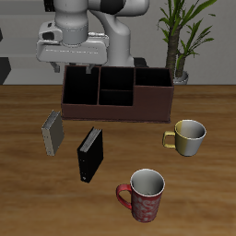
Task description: Place the yellow book into the back desk caddy's front compartment
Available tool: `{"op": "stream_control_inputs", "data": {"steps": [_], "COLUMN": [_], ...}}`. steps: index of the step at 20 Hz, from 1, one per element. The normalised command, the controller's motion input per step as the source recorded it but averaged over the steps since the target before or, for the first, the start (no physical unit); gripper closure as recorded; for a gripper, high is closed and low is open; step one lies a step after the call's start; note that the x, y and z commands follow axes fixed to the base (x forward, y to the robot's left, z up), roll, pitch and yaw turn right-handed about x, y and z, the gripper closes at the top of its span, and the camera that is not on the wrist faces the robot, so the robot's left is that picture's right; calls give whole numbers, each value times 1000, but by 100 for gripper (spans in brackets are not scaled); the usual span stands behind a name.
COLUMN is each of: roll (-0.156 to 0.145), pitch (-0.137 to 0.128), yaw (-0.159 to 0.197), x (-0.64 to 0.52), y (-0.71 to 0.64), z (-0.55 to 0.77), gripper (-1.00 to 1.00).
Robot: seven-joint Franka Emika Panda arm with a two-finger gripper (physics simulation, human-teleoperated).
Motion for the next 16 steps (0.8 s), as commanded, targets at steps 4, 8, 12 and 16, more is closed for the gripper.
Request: {"op": "stream_control_inputs", "data": {"steps": [4,8,12,16], "roll": [-37,83,69,25], "pitch": [-35,-15,11,11], "yaw": [-40,50,70,57], "x": [30,58,39,95], "y": [-680,-275,-59,-131], "z": [106,-55,-142,-253], "gripper": [-100,-100,-100,-100]}}
